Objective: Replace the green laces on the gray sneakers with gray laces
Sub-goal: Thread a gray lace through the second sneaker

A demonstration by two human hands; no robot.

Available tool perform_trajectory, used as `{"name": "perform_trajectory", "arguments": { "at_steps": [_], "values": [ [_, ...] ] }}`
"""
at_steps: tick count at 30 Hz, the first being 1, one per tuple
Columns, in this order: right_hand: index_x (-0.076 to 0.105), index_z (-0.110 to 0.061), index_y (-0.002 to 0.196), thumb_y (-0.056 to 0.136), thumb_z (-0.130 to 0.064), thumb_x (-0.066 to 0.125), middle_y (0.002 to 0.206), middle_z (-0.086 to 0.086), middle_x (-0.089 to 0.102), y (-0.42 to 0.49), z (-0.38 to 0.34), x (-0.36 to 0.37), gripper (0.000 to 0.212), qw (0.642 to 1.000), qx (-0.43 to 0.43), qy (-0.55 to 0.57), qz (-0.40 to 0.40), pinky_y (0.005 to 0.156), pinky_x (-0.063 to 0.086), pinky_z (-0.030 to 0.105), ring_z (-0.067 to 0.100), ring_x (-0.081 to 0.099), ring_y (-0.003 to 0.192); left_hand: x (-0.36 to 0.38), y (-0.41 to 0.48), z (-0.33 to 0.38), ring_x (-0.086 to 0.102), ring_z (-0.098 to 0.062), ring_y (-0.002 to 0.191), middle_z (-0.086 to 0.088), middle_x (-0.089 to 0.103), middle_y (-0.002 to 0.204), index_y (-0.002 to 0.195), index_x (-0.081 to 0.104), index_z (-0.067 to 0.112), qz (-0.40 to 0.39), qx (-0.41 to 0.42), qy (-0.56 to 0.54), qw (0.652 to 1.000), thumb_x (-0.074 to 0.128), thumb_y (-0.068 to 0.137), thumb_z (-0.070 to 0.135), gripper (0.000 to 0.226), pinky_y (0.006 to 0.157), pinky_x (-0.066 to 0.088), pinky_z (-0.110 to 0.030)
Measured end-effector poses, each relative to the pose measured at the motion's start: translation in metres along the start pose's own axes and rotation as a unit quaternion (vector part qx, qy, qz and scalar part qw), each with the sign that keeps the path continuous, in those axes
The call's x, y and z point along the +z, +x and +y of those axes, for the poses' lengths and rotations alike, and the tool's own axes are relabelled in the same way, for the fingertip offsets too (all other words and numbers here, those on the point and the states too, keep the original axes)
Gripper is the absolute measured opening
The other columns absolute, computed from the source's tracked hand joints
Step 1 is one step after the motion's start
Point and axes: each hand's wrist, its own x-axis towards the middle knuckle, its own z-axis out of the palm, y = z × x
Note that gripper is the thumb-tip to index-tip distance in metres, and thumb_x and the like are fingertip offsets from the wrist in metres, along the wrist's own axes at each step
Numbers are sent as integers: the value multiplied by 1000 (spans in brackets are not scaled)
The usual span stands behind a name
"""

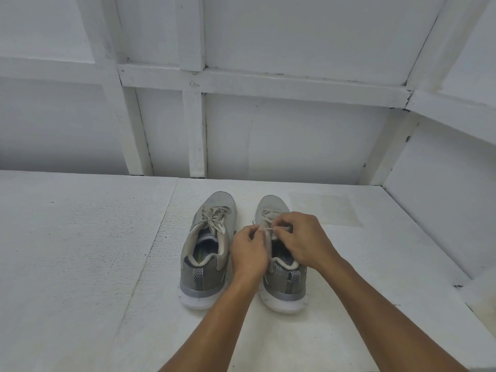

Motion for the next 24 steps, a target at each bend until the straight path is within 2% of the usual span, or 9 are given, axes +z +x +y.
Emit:
{"name": "perform_trajectory", "arguments": {
  "at_steps": [3,15,18,21,24],
  "values": [
    [69,-23,94,92,-27,57,95,-6,66,1,-2,-1,13,999,-18,-42,10,77,51,33,14,60,87,0,1,-1,67,-13,91,2,73,94,103,71,18,-2,-4,0,1000,51,95,24,23,88,55,-41],
    [69,-23,101,95,-30,52,105,-5,66,2,-16,-1,20,991,-30,-127,16,78,49,32,16,59,92,1,-1,0,68,-14,88,2,73,89,101,72,17,0,0,-4,1000,50,95,22,24,83,56,-37],
    [69,-23,101,95,-29,51,105,-5,67,2,-20,0,20,990,-33,-133,18,78,48,31,16,59,93,1,-1,0,66,-16,81,0,71,83,95,73,14,6,0,-5,1000,50,93,23,24,75,55,-35],
    [68,-22,99,95,-26,50,104,-5,67,2,-24,2,19,989,-40,-141,25,76,45,29,17,59,93,0,-3,1,59,-13,69,3,66,72,90,72,12,8,-1,-14,1000,52,93,24,24,64,47,-28],
    [68,-22,94,94,-26,52,97,-4,68,2,-24,2,17,985,-29,-163,41,70,43,28,18,59,85,-1,-6,2,64,-17,71,-2,70,73,85,72,13,4,-4,-32,999,53,93,22,22,67,51,-34]
  ]
}}
